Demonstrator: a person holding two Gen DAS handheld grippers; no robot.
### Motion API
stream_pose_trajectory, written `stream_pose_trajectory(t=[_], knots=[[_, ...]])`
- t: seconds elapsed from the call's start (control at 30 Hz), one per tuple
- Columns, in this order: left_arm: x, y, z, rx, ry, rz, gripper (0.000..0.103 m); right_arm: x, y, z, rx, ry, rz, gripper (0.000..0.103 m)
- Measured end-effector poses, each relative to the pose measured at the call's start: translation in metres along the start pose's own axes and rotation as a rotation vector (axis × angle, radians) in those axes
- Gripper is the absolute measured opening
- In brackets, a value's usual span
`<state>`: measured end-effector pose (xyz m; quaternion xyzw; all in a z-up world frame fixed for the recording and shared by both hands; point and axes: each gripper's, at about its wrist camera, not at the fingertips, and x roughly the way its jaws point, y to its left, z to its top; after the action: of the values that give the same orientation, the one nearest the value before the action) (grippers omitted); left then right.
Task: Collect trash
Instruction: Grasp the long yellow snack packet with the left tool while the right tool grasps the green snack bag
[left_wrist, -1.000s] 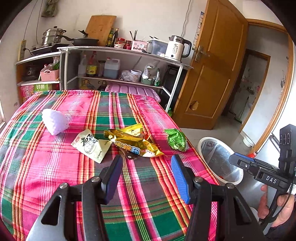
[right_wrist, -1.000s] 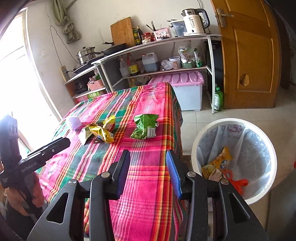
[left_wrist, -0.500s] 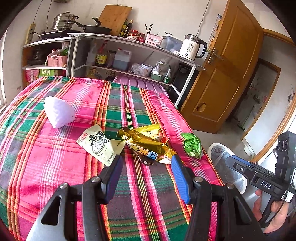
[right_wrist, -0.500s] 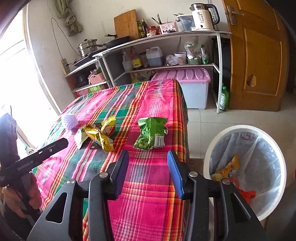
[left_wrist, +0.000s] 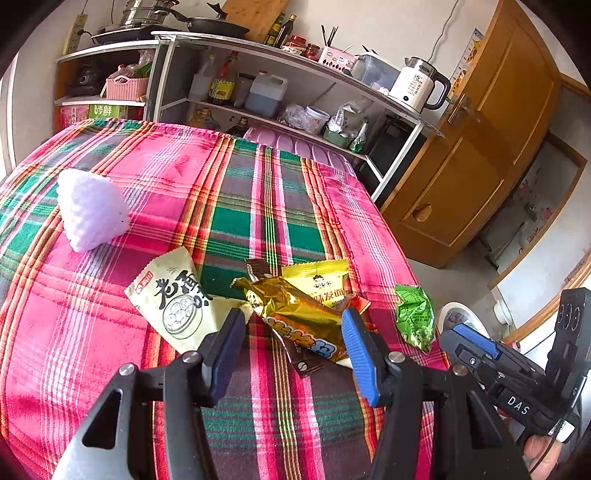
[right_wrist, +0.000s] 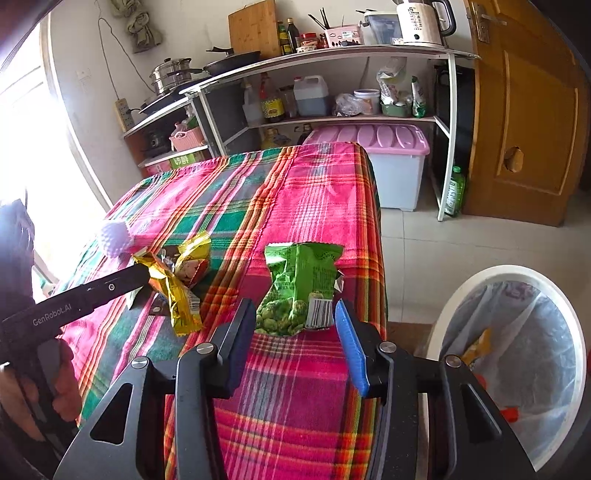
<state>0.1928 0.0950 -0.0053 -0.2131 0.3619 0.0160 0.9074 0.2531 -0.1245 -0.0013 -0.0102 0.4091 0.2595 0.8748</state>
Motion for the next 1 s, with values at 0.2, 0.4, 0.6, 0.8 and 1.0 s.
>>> stream_pose_trajectory(t=[0.2,0.4,0.6,0.8,1.0], knots=[[0.013,-0.004,0.005,-0.007,0.016,0.009,0.057,0.017,-0.004,0.007,-0.002,0.026,-0.011,0.049],[0.026,-0.009,0.005,0.001,0.043,0.03,0.057,0.03,-0.008,0.006,0.022,0.06,-0.008,0.049],[0.028,-0.013,0.001,0.042,0.043,0.043,0.047,0.027,-0.008,0.006,0.03,0.059,0.001,0.039],[0.019,-0.014,-0.001,0.063,0.027,0.024,0.032,0.021,-0.003,0.004,0.012,0.049,0.006,0.025],[0.001,-0.016,-0.002,0.081,-0.005,-0.001,0.026,0.011,-0.004,-0.004,0.025,0.041,0.021,0.023]])
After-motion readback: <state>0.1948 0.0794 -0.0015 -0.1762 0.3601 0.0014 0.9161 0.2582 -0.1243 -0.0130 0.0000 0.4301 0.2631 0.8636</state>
